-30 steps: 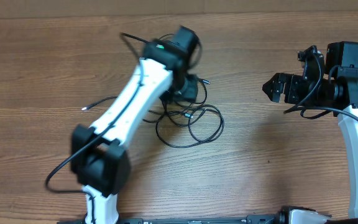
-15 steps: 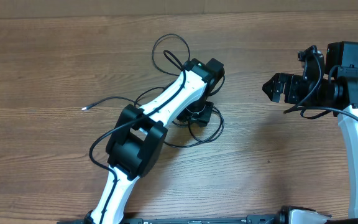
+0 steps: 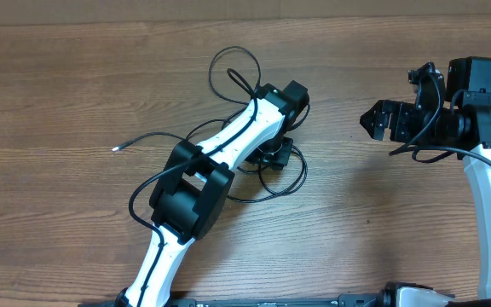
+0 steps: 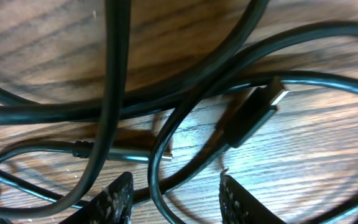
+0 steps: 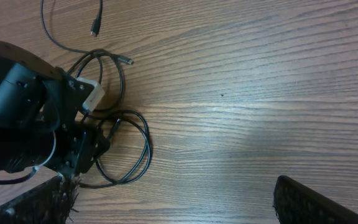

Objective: Untangle cables

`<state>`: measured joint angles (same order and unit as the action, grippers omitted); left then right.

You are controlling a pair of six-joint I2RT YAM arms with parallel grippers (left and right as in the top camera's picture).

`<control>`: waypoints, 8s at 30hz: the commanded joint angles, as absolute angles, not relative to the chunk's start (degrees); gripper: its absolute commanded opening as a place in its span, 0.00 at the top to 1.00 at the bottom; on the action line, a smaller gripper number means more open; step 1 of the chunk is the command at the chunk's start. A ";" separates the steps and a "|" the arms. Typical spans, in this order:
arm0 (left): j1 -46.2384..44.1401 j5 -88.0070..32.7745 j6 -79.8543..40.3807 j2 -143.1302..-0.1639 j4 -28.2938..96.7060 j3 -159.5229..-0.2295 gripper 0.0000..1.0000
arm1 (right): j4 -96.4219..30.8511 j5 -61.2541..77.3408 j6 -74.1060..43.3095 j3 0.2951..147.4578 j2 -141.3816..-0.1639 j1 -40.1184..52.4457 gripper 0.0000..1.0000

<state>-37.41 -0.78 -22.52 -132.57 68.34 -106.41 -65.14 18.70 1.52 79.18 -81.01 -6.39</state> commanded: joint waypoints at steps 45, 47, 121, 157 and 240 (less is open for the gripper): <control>-36.71 -10.07 -19.20 -106.69 71.75 -128.51 0.96 | -61.43 41.80 1.65 80.62 -80.66 -6.39 0.00; -36.71 -8.73 -19.25 -106.69 71.92 -128.51 0.96 | -61.14 42.15 1.72 80.62 -80.66 -6.39 0.00; -36.67 -1.91 -17.69 -117.95 64.73 -128.75 0.66 | -60.82 56.93 1.91 80.60 -80.82 -1.17 0.96; -34.98 -6.87 -15.18 -117.97 70.94 -127.55 0.95 | -61.14 70.70 1.93 80.60 -80.82 -1.17 0.96; -31.75 -3.31 -22.76 -114.32 76.90 -127.61 0.96 | -59.13 36.42 1.10 80.60 -80.82 6.42 0.96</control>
<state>-32.38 -4.08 -22.15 -114.52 76.34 -127.28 -58.70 49.15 8.51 79.20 -81.01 6.20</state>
